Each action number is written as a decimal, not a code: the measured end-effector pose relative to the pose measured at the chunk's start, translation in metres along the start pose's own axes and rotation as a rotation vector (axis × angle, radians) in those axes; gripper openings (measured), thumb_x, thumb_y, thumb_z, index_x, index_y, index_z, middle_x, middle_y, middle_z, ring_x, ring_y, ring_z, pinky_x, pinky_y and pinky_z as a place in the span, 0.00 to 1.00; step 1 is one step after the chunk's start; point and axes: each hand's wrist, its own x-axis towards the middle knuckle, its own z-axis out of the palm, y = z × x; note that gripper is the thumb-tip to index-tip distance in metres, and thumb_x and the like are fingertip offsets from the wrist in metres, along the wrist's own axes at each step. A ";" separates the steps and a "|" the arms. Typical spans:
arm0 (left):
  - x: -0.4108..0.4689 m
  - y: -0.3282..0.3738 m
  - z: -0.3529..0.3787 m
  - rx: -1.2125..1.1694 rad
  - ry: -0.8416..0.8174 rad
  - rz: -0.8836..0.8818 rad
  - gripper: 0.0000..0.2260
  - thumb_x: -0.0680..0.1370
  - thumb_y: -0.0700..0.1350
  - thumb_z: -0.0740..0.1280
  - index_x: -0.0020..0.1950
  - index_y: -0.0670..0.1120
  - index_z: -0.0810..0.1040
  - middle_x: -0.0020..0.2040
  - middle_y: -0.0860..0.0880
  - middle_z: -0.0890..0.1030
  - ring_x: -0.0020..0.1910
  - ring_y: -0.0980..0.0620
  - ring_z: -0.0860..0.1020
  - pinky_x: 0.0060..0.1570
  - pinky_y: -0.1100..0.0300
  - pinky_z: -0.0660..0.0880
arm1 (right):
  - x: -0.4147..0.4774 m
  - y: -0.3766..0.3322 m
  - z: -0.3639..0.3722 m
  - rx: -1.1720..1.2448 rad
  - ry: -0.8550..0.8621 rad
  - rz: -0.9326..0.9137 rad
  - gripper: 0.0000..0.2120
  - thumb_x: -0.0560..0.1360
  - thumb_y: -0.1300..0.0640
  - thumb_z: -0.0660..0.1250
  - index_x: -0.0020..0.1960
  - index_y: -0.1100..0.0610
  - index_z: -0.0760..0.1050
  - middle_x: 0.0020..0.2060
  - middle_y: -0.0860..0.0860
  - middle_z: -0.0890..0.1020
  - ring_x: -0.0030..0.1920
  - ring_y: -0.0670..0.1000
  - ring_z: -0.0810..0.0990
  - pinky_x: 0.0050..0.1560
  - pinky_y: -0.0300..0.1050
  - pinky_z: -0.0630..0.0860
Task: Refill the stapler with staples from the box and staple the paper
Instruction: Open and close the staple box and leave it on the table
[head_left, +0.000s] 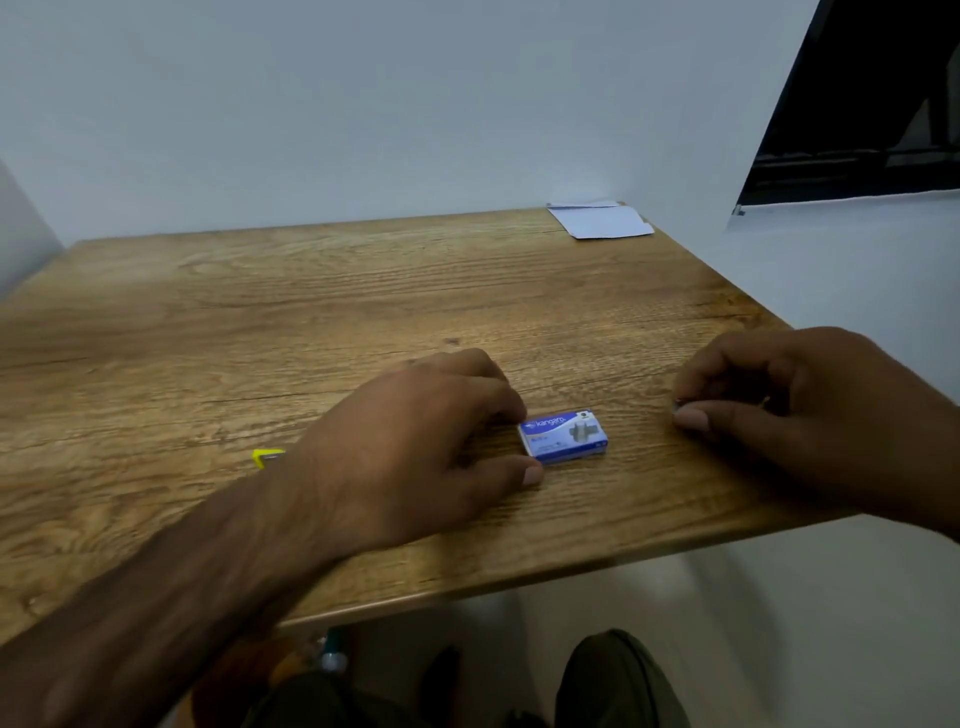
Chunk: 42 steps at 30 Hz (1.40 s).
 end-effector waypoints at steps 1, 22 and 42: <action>0.001 0.001 0.001 -0.001 0.002 -0.004 0.21 0.74 0.65 0.64 0.61 0.56 0.80 0.59 0.61 0.77 0.57 0.61 0.76 0.57 0.54 0.77 | 0.000 -0.005 0.004 0.144 -0.030 0.017 0.04 0.71 0.49 0.73 0.45 0.41 0.81 0.38 0.40 0.86 0.36 0.40 0.83 0.30 0.35 0.77; 0.002 0.007 0.006 -0.066 0.041 -0.125 0.20 0.72 0.62 0.71 0.61 0.57 0.82 0.57 0.59 0.79 0.57 0.58 0.75 0.58 0.52 0.75 | 0.008 -0.049 0.028 0.622 -0.186 0.310 0.04 0.70 0.54 0.76 0.44 0.47 0.84 0.28 0.57 0.85 0.20 0.49 0.76 0.21 0.37 0.72; -0.012 0.002 0.002 -0.194 0.116 -0.078 0.12 0.71 0.54 0.76 0.53 0.58 0.84 0.47 0.58 0.82 0.49 0.58 0.79 0.50 0.50 0.77 | 0.015 -0.042 0.019 0.506 -0.186 0.340 0.04 0.70 0.60 0.77 0.44 0.55 0.84 0.29 0.55 0.85 0.24 0.47 0.81 0.22 0.36 0.75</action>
